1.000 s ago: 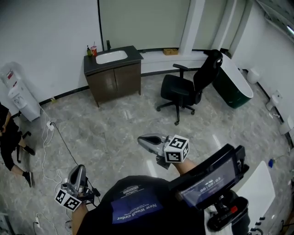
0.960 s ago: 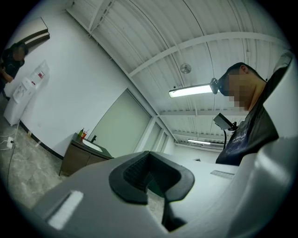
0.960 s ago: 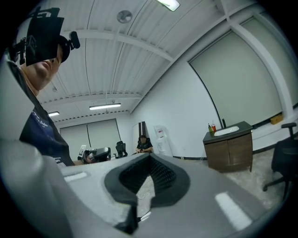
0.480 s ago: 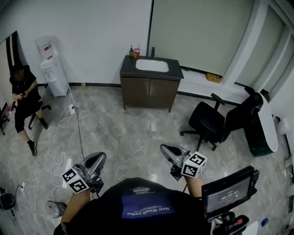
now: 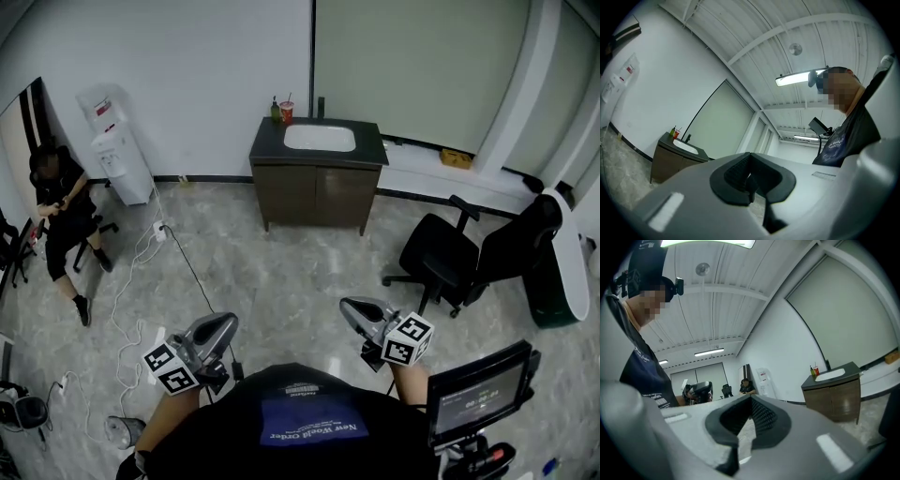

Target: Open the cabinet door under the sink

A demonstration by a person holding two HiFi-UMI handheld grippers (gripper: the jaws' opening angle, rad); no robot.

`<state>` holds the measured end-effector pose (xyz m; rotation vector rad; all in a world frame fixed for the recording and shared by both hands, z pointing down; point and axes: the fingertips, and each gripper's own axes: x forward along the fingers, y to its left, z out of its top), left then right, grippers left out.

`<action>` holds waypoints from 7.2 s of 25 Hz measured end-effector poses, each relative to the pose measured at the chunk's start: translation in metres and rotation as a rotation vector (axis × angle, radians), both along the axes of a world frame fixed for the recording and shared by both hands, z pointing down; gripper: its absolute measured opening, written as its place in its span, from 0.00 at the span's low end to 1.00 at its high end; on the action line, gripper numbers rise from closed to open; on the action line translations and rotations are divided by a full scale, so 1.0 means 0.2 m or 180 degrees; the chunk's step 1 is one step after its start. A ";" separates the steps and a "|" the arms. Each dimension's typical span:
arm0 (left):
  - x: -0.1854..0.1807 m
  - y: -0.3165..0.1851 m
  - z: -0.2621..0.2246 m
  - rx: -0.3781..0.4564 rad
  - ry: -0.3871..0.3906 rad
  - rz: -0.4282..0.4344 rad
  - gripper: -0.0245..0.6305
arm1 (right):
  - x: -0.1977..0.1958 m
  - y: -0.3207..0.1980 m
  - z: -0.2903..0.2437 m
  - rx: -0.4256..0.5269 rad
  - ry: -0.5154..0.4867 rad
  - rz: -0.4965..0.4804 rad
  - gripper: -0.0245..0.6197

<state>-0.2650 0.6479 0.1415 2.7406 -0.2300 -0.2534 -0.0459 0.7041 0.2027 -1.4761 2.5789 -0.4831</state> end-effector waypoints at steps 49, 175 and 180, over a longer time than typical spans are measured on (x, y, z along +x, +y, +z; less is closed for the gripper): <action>0.73 -2.09 0.03 -0.0037 0.0175 -0.0034 0.04 | 0.74 -2.16 -0.06 0.0125 0.0299 -0.0080 0.03; 1.36 -3.53 2.25 -0.1301 -0.0310 -0.0722 0.04 | 0.90 -4.53 2.50 0.0213 0.5080 -0.0358 0.68; 1.34 -3.50 2.27 -0.1353 -0.0324 -0.0672 0.04 | 0.93 -4.59 2.47 0.0253 0.5290 -0.0038 0.68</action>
